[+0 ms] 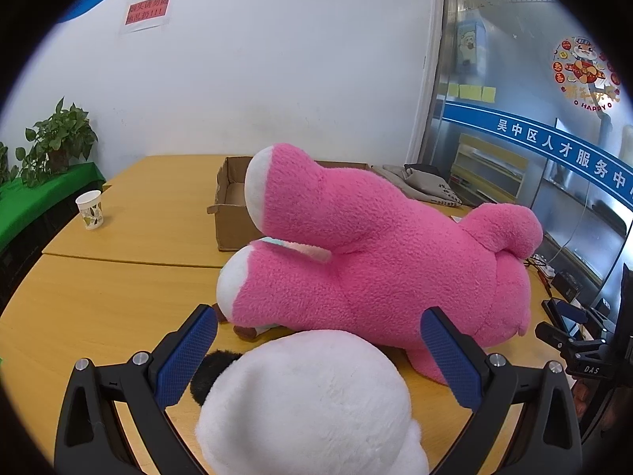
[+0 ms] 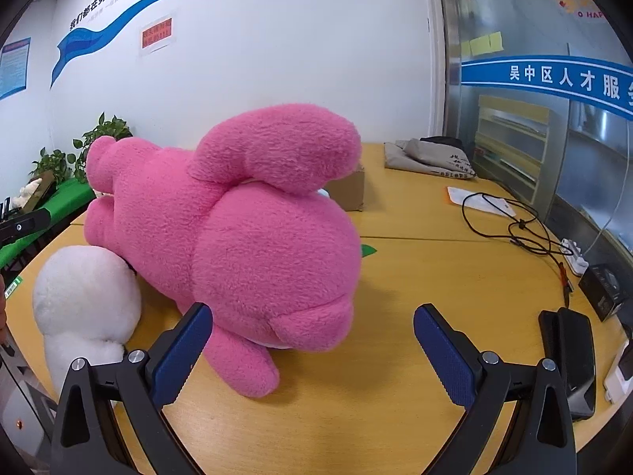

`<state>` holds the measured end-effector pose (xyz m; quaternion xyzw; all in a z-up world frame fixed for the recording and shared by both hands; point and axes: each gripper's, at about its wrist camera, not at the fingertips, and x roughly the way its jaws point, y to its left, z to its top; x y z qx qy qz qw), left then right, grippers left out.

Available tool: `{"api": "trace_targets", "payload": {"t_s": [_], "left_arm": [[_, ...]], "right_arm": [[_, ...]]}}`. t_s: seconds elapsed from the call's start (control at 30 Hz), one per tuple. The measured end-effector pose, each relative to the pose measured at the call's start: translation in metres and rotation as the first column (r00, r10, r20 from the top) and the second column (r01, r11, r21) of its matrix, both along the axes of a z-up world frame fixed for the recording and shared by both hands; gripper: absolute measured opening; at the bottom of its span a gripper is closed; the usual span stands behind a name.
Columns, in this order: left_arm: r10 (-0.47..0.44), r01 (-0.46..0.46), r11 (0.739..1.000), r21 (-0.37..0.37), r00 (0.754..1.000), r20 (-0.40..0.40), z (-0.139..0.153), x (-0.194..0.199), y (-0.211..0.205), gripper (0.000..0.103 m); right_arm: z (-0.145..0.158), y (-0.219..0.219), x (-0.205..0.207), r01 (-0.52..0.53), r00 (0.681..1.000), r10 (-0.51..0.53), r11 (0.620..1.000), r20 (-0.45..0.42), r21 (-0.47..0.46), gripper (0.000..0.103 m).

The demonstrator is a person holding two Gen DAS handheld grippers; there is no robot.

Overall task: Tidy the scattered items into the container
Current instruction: 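Close both grippers on the pink plush bear's body from either side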

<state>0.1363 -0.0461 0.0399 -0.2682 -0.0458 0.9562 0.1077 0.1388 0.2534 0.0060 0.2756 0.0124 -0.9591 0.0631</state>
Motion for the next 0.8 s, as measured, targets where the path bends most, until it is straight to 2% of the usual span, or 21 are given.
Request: {"api": "trace_targets", "payload": {"t_s": [0.13,0.27,0.57,0.67,0.8], "left_arm": [[-0.021,0.021,1.0,0.003,1.0,0.007,0.0,-0.007,0.0,0.103],[-0.029,0.029,1.0,0.001,1.0,0.005,0.003,-0.015,-0.001,0.103],[-0.15,0.152,0.988,0.041,0.987,-0.051,0.03,-0.052,0.003,0.103],[-0.175,0.176,0.983,0.046,0.984,-0.014,0.024,-0.068,0.011,0.103],[-0.187,0.186,0.982,0.03,0.982,0.025,0.007,-0.079,0.023,0.103]], "right_arm": [[-0.001,0.003,-0.002,0.001,1.0,-0.001,1.0,0.004,-0.015,0.103],[0.0,0.01,-0.004,-0.01,1.0,0.009,0.997,-0.009,-0.073,0.103],[0.005,0.028,-0.032,-0.016,0.999,0.007,0.978,-0.041,-0.21,0.103],[-0.001,0.028,-0.047,0.015,1.0,-0.018,0.976,-0.012,-0.217,0.103],[-0.017,0.024,-0.06,-0.002,1.0,0.01,0.965,0.03,-0.262,0.103]]}}
